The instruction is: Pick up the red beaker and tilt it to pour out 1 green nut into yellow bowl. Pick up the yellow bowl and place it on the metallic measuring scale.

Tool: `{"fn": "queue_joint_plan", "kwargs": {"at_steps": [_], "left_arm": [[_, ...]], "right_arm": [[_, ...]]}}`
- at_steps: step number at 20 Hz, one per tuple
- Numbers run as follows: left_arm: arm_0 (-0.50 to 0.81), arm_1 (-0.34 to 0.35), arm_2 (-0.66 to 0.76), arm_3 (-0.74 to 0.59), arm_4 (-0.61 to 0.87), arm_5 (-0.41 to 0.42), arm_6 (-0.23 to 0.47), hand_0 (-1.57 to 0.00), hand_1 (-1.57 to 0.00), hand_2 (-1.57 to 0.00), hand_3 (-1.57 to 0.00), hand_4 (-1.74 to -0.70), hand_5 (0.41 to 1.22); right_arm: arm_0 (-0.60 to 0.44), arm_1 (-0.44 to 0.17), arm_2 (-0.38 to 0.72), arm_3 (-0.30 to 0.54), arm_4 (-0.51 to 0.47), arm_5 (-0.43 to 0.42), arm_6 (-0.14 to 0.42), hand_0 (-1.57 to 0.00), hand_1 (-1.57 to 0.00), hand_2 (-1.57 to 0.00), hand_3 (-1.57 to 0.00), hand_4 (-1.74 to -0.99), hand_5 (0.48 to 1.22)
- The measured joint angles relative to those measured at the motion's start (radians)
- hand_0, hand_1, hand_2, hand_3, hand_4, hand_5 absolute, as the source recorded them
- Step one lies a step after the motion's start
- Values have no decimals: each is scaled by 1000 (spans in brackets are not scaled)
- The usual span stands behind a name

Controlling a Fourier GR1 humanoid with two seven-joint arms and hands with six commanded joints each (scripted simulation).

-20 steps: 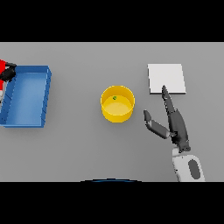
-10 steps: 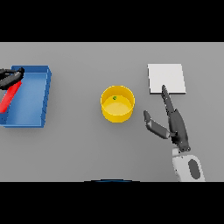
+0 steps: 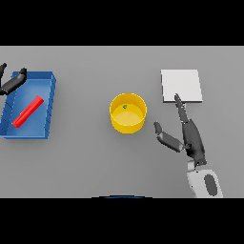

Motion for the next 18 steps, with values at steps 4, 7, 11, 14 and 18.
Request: {"fn": "queue_joint_plan", "kwargs": {"at_steps": [4,7,11,14,18], "left_arm": [[0,-5,2,-17,1,29,10,-17,-15,-14,-12,-713,683],[-3,-11,12,-18,11,26,-20,-8,-7,-7,-6,-720,667],[6,-9,9,-35,20,23,-9,-3,-2,-2,-2,-715,669],[10,-7,8,-33,21,17,-13,-1,-1,-1,0,-713,680],[12,-8,19,-25,36,6,-23,0,0,0,0,-720,687]], "right_arm": [[-71,-87,47,6,45,102,-5,1,1,1,1,-1172,728],[-170,-185,121,34,185,171,50,1,1,1,1,-1216,704],[-340,-293,249,88,359,274,22,1,1,1,1,-1232,702],[-440,-330,332,150,447,335,-22,1,1,1,1,-1216,706],[-538,-351,411,228,502,410,-80,1,1,1,1,-1215,704]]}}
